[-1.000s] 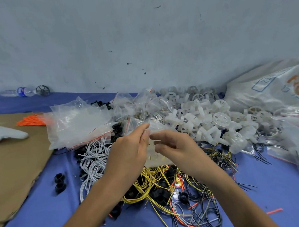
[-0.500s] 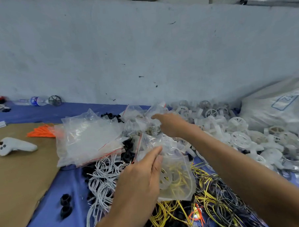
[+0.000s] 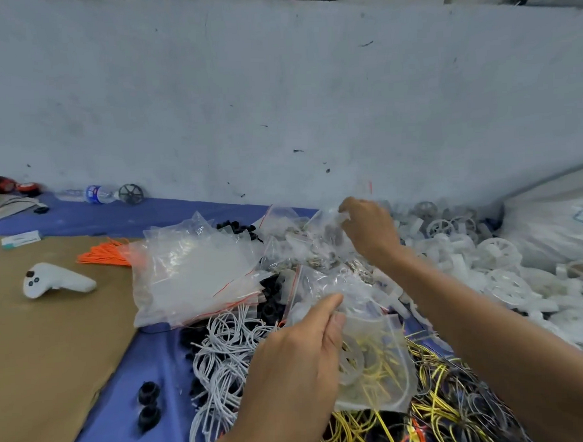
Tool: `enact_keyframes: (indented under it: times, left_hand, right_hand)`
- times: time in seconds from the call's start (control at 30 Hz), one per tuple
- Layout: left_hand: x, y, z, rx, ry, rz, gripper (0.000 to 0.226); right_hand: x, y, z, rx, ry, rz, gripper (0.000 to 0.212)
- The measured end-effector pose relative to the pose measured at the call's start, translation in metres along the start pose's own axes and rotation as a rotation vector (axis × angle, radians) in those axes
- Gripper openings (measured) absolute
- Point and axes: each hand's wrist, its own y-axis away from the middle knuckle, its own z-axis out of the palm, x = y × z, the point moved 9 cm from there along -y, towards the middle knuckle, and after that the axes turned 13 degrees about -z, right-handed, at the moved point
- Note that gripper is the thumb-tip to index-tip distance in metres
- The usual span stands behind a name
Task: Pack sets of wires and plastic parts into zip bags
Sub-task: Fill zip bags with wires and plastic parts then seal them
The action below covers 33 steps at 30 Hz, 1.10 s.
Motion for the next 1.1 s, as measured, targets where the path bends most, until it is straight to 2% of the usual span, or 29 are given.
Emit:
enact_keyframes:
  times: [0.1, 0.17, 0.23, 0.33, 0.4, 0.5, 0.57, 0.6, 0.77, 0.87, 0.97, 1.0, 1.1]
  left_hand:
    - [0.002, -0.003, 0.003, -0.013, 0.026, -0.009, 0.054]
    - [0.002, -0.005, 0.003, -0.015, 0.059, -0.019, 0.046]
    - [0.001, -0.007, 0.002, 0.002, 0.07, -0.042, 0.042]
    - [0.002, -0.01, 0.002, 0.032, 0.047, -0.059, 0.041]
    - [0.006, -0.011, 0.003, 0.049, 0.006, -0.046, 0.041]
    - [0.01, -0.008, 0.007, 0.043, -0.03, -0.037, 0.036]
    - [0.009, -0.006, 0.009, 0.04, -0.034, -0.039, 0.035]
    - [0.008, -0.005, 0.009, 0.045, -0.037, -0.044, 0.035]
    - [0.012, 0.002, 0.004, 0.085, -0.091, 0.012, 0.033]
    - [0.015, 0.004, 0.006, 0.102, -0.151, 0.039, 0.034]
    - [0.012, 0.002, 0.005, 0.088, -0.219, 0.039, 0.031]
    - [0.01, 0.001, 0.001, 0.087, -0.228, 0.038, 0.031]
    - [0.0, -0.01, -0.015, 0.07, -0.185, 0.018, 0.031]
  right_hand:
    - [0.021, 0.033, -0.05, 0.12, -0.428, 0.209, 0.016]
    - [0.022, 0.062, -0.074, 0.191, -0.857, 0.355, 0.01]
    - [0.011, 0.092, -0.1, 0.261, -1.225, 0.442, 0.015]
    - [-0.019, 0.133, -0.124, 0.231, -1.61, 0.452, 0.024]
    - [-0.044, 0.16, -0.126, 0.149, -1.751, 0.445, 0.019]
    - [-0.064, 0.193, -0.101, 0.09, -1.689, 0.524, 0.014]
    - [-0.069, 0.207, -0.087, 0.097, -1.524, 0.572, 0.016]
    - [-0.072, 0.209, -0.086, 0.084, -1.418, 0.536, 0.017]
    - [-0.109, 0.197, -0.097, -0.136, -0.664, 0.03, 0.024]
    - [-0.136, 0.189, -0.082, -0.265, -0.448, -0.13, 0.017]
    - [-0.151, 0.189, -0.067, -0.399, -0.324, -0.183, 0.018]
    - [-0.153, 0.191, -0.067, -0.376, -0.318, -0.201, 0.02]
    - [-0.155, 0.206, -0.089, -0.135, -0.426, -0.198, 0.036]
